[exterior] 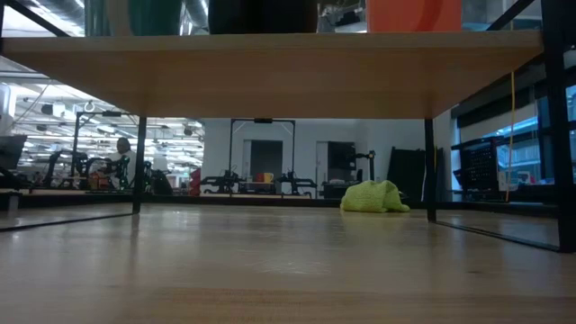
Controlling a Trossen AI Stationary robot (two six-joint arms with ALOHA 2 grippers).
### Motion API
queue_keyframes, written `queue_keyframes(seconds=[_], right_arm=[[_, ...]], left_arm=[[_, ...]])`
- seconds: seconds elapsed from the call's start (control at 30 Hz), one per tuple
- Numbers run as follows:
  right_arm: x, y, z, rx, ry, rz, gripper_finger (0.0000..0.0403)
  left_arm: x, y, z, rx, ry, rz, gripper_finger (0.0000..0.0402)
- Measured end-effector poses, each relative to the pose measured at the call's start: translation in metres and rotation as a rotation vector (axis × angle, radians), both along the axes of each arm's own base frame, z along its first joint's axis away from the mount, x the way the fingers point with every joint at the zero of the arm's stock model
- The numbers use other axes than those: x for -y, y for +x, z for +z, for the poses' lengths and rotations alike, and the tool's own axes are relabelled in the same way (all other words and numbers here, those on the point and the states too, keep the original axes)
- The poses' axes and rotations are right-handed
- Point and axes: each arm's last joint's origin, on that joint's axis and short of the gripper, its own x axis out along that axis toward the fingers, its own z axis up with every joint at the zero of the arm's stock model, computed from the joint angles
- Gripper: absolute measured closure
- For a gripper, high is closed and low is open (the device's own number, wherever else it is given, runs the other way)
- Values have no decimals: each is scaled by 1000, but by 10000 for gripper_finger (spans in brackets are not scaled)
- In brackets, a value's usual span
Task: Stack small to large cups/mugs on shelf
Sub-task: Put the white mugs on the shelf
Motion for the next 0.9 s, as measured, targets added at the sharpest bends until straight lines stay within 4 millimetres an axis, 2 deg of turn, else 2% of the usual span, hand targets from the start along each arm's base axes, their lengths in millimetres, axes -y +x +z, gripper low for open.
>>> queue_keyframes(seconds=[0.23, 0.57, 0.9], right_arm=[[0, 0, 0, 0, 1, -1, 244], [0, 0, 0, 1, 1, -2, 244], [0, 1, 0, 6, 13, 10, 268]], left_arm=[[-2, 1, 0, 4, -4, 25, 300], [-8, -6, 7, 74, 66, 53, 297], [-17, -17, 34, 194, 75, 227, 297]])
